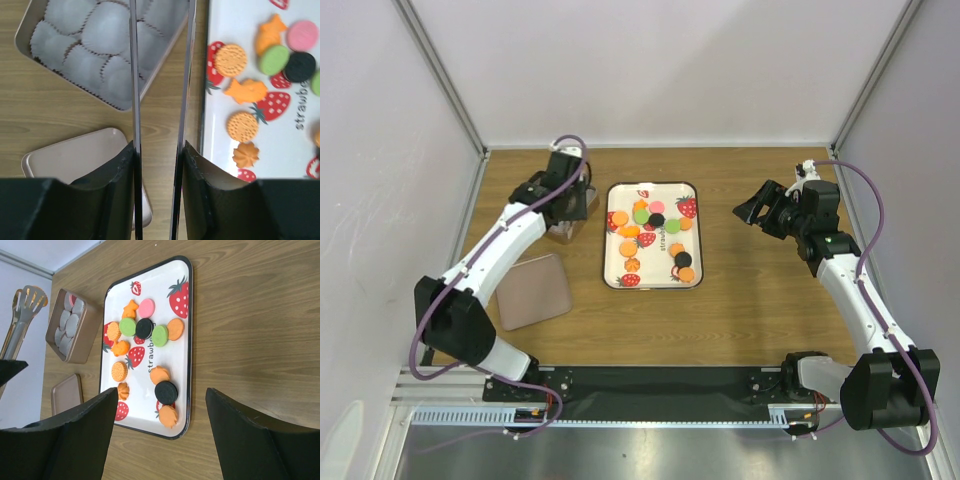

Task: Pack the cookies

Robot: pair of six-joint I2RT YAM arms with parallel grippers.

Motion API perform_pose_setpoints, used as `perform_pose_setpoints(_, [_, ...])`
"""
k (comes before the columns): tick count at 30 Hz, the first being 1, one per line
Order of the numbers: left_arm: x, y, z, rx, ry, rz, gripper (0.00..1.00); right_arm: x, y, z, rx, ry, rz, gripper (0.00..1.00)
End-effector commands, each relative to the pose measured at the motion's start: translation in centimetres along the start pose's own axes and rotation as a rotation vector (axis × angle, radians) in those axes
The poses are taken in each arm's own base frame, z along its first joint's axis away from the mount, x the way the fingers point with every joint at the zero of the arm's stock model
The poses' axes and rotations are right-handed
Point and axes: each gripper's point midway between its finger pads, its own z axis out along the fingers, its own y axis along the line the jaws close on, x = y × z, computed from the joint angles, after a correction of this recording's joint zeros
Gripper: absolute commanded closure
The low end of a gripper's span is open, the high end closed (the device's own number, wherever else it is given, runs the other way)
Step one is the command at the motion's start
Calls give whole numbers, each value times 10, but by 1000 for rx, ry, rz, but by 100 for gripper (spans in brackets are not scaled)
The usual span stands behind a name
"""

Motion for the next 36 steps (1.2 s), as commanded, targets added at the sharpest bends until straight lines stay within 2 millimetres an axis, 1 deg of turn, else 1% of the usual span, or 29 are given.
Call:
perform_pose_setpoints(1, [-8,17,16,1,-9,-88,59,-13,14,-5,-44,-37,-23,23])
perform_pose_setpoints(3, [-11,27,26,2,-2,-122,59,-14,15,-5,-46,-38,-22,23])
perform_pose_setpoints(4, [-15,29,30,4,-1,-134,60,-14,15,-5,-46,-37,-23,23])
perform_pose_setpoints(5, [-12,30,39,3,24,-138,60,-13,14,-5,-45,-36,-23,23])
perform_pose_setpoints(6, [-12,35,44,-9,35,-144,60,-13,14,-5,-45,-36,-23,23])
perform_pose_setpoints(7, [-17,35,46,-8,31,-145,60,-13,14,-5,-44,-35,-24,23])
perform_pose_setpoints(8, [-14,36,54,-10,50,-140,60,-12,14,-5,-41,-33,-21,23])
perform_pose_setpoints(10, [-18,38,58,-10,52,-147,60,-12,14,-6,-41,-33,-24,23])
perform_pose_setpoints(11, [-15,39,64,-11,68,-144,60,-12,14,-6,-41,-35,-23,23])
perform_pose_setpoints(15, [-14,43,74,-10,85,-150,60,-13,13,-5,-39,-36,-24,23])
perform_pose_setpoints(23, [-12,44,85,1,104,-147,60,-10,12,-3,-39,-27,-19,23])
perform_pose_setpoints(25, [-9,45,88,-2,116,-148,60,-11,12,-3,-40,-31,-22,23])
perform_pose_setpoints(31, [-2,45,90,-3,128,-151,60,-10,12,-3,-38,-28,-21,23])
perform_pose_setpoints(33, [-2,44,89,3,122,-156,60,-10,12,-3,-38,-28,-20,23])
perform_pose_setpoints(36, [4,45,91,1,131,-156,57,-9,12,-3,-38,-26,-22,23])
